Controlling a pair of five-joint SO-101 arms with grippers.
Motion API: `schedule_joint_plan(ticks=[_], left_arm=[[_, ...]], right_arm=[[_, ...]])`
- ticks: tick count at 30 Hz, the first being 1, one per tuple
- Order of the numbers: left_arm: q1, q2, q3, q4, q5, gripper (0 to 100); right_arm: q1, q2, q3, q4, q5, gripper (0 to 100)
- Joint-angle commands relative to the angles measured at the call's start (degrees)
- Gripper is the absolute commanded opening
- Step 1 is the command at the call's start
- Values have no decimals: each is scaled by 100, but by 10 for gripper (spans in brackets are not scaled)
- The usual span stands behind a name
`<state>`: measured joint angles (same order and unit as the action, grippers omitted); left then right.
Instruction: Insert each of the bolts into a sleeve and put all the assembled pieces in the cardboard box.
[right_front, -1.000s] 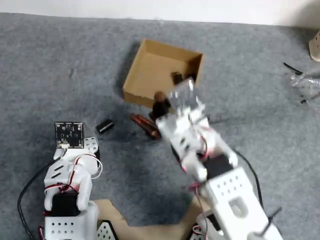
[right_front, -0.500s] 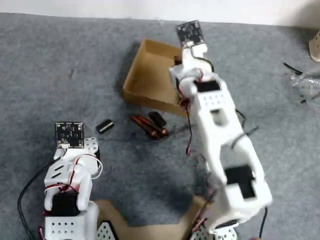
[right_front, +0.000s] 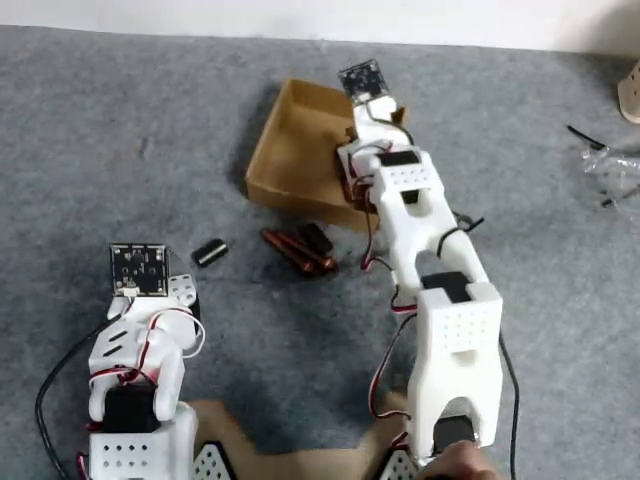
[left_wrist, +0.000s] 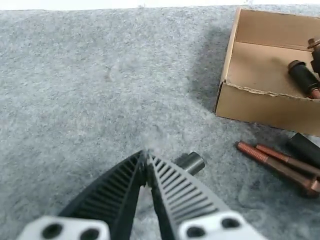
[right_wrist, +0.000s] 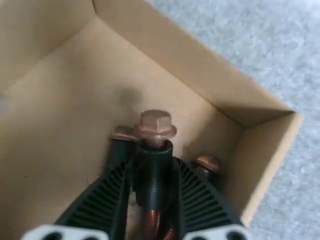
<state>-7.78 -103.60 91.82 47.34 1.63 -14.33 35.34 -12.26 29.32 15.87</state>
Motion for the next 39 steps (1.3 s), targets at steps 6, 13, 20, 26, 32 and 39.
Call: schedule_joint_plan(ticks=[6, 13, 20, 26, 32, 39], left_arm=[[-40, -75, -13, -123, -53, 6], [-40, -75, -13, -123, -53, 6], [-40, -75, -4, -123, -53, 6], [-40, -75, 40, -123, -53, 6], [-40, -75, 40, -123, -53, 6], [-40, -75, 40, -123, -53, 6]], right_arm=[[-22, -171, -347, -84, 70, 203], [-57, -646, -716, 1305, 35, 321], [-286, -2053, -690, 2431, -387, 321], [-347, -3433, 75, 2853, -791, 321], [-374, -5420, 1833, 2844, -914, 321], [-347, -8277, 4734, 1991, -941, 321]])
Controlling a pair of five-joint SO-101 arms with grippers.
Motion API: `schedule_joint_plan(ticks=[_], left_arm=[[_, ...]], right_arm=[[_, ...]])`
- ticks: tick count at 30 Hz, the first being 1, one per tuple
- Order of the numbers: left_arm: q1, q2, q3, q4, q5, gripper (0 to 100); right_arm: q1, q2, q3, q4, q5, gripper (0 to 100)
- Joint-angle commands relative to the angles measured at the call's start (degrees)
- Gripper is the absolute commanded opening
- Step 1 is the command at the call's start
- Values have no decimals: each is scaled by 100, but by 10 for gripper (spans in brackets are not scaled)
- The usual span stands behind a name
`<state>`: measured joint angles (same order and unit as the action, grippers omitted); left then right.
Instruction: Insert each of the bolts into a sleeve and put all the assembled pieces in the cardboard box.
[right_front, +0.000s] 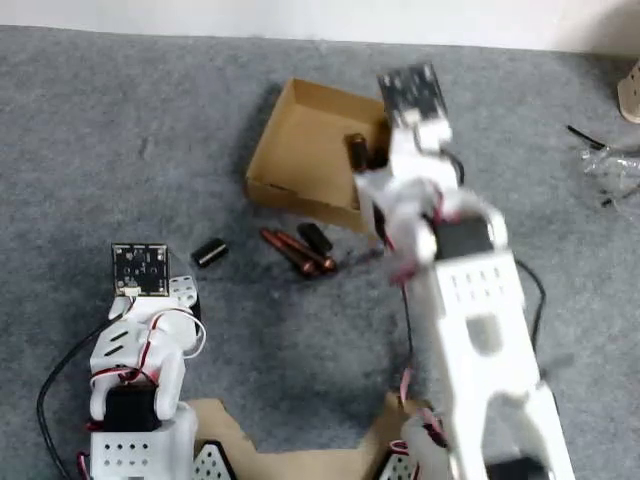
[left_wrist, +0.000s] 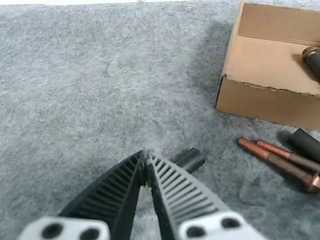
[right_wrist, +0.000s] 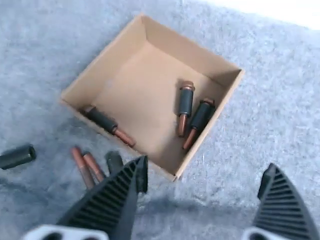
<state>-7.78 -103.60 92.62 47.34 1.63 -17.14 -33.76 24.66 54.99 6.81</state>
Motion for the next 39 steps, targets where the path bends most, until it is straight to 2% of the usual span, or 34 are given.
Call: schedule_joint_plan(ticks=[1, 5, 11, 16, 21, 23, 25, 29, 35, 39], left_arm=[[-40, -75, -40, -123, -53, 6], [-48, -75, -40, -123, -53, 6], [-48, -75, -40, -123, -53, 6], [-31, -84, -40, -123, -35, 6], [-84, -84, 31, -44, -44, 6], [-163, -92, 224, 220, -44, 7], [-163, -84, 453, 475, -35, 7], [-154, -84, 453, 1512, -35, 7], [-40, -75, 453, 2919, -35, 7], [-13, -84, 453, 3024, -35, 7]], right_arm=[[-66, -1771, 1516, -787, -35, 321], [-57, -3310, 3204, -1490, -26, 321], [-31, -5402, 5130, -2000, 448, 321], [435, -7178, 6580, -2158, 448, 321], [822, -6914, 7600, -2624, 448, 321], [927, -6818, 7802, -2686, 448, 321], [1103, -6782, 7916, -2352, 448, 321], [1235, -6730, 7934, -1719, 448, 321], [1235, -6730, 7934, 13, 448, 321], [1226, -6791, 7934, 1279, 448, 321]])
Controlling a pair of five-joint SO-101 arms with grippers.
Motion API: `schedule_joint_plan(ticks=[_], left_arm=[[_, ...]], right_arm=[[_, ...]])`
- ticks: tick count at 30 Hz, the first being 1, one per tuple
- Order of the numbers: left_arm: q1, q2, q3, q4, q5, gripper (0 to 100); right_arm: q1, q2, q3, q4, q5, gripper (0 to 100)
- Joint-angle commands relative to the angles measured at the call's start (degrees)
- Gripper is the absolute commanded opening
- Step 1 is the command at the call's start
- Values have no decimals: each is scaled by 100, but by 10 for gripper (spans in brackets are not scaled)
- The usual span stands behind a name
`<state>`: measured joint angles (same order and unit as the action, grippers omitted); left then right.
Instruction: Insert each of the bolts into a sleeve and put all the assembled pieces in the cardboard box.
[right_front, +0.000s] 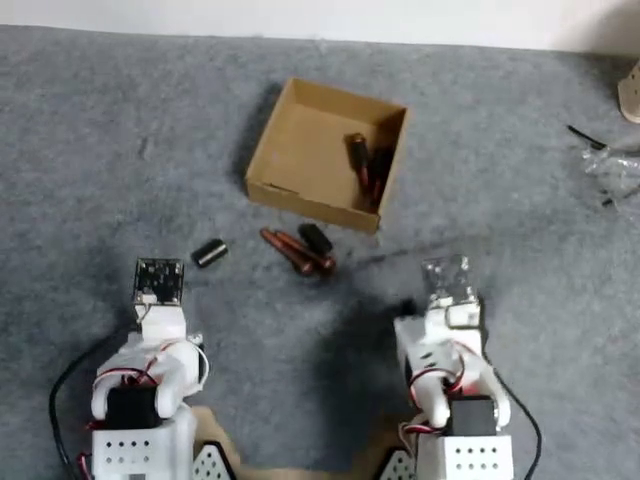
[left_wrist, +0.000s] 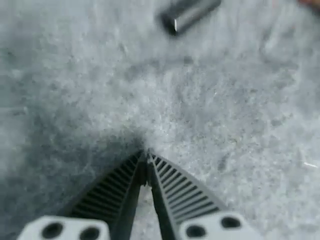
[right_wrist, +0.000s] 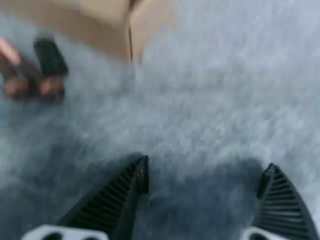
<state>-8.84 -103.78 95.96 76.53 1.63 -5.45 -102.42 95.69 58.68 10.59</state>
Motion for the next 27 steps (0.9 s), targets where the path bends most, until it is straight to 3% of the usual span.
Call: schedule_joint_plan(ticks=[1, 27], left_arm=[[92, -66, 119, 105, -35, 7], [92, -66, 119, 105, -35, 7]], right_arm=[[48, 48, 831, 1068, 70, 321], [48, -277, 831, 1182, 70, 321]])
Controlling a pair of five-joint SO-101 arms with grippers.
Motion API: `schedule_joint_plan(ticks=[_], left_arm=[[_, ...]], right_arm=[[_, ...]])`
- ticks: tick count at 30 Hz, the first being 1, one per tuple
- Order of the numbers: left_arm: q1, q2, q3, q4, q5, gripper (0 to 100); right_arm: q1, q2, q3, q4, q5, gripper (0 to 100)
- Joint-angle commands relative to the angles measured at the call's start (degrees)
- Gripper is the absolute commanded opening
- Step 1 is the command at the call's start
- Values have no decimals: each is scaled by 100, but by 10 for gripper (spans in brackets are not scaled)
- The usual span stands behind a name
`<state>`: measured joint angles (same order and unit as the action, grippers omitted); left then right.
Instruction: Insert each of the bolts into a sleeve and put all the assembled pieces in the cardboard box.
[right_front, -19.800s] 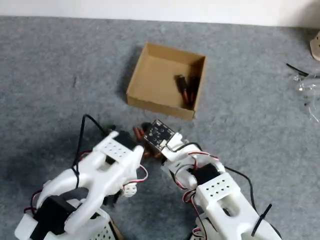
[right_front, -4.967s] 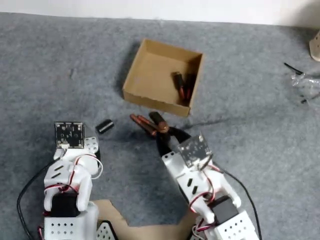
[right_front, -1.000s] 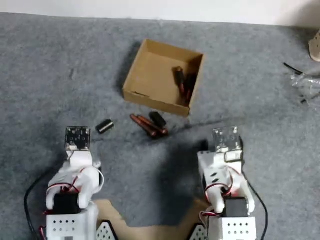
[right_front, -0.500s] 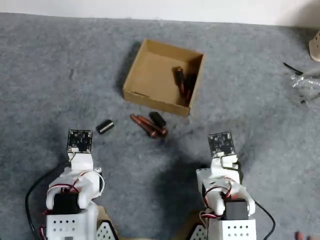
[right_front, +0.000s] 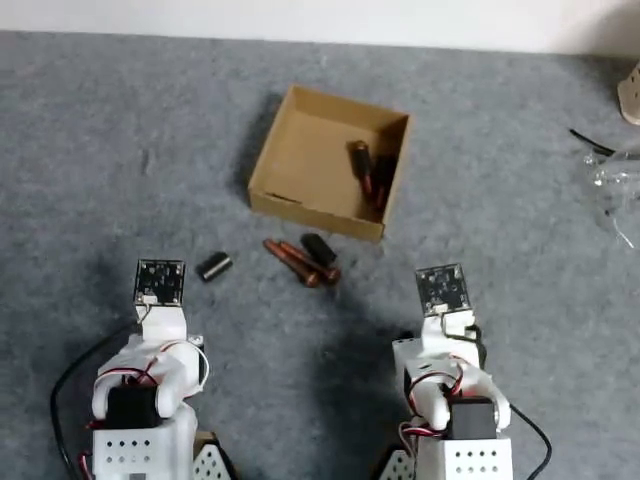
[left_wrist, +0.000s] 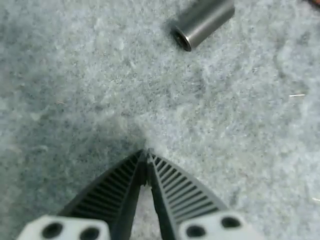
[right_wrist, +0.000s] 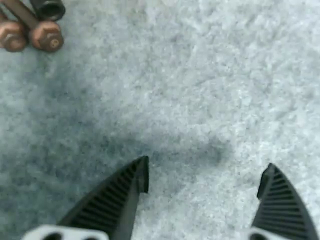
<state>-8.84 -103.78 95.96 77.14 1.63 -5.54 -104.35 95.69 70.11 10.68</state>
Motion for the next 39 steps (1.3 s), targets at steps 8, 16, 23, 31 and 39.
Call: schedule_joint_plan(ticks=[8, 16, 23, 31, 39], left_arm=[[92, -66, 119, 44, -35, 7], [92, -66, 119, 44, -35, 7], [92, -66, 119, 44, -35, 7], [910, -66, 119, 44, -35, 7], [136, -75, -356, -1380, -835, 7]], right_arm=[[57, -84, 831, 40, 62, 321], [57, -84, 831, 40, 62, 321], [57, -84, 831, 40, 53, 321], [40, -84, 831, 40, 26, 321], [48, -84, 831, 136, 53, 321]])
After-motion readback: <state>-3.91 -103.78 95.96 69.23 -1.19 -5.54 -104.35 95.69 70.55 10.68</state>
